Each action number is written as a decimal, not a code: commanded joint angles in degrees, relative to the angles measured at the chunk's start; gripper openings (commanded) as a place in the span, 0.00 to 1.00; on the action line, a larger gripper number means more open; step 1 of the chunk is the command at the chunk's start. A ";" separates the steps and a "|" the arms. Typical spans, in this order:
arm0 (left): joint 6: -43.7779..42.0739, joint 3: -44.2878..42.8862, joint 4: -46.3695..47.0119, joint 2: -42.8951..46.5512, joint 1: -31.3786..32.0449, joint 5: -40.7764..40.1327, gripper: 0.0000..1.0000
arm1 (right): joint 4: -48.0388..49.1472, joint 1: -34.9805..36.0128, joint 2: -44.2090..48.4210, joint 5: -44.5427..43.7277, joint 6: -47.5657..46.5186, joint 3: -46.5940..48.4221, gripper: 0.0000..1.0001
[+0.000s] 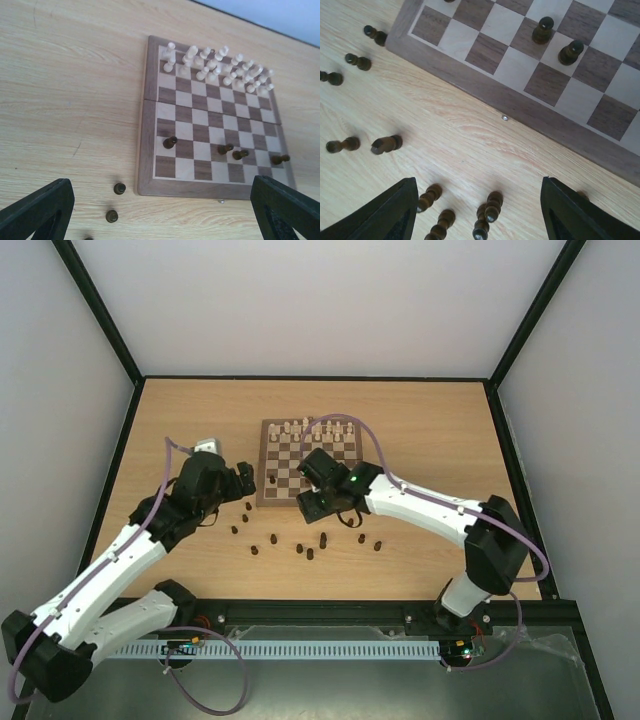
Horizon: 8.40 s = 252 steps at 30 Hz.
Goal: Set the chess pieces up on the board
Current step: Pick up the chess piece at the center of the board, then place the chess piece on the chessboard, then pick up the chess piece at the center of the board, then place the chess piece on the chessboard.
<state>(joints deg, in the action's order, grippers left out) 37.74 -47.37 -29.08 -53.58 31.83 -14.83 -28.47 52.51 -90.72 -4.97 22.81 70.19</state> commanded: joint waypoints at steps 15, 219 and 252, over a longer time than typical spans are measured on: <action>-0.48 2.51 0.40 2.05 -0.21 1.72 1.00 | -3.34 -2.71 -1.83 -12.47 6.82 -8.90 0.58; -6.23 -18.39 -4.95 -36.50 6.21 5.02 0.05 | -1.44 -10.96 5.86 -0.15 -2.15 -1.24 0.41; -10.37 -26.42 -1.92 -53.45 3.14 3.72 0.06 | -0.72 -11.02 5.11 0.53 -2.22 -1.87 0.41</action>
<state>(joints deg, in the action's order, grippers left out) 28.38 -72.38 -31.00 -105.86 35.18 -11.00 -27.92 41.28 -86.13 -4.56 20.88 68.93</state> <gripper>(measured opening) 0.120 0.414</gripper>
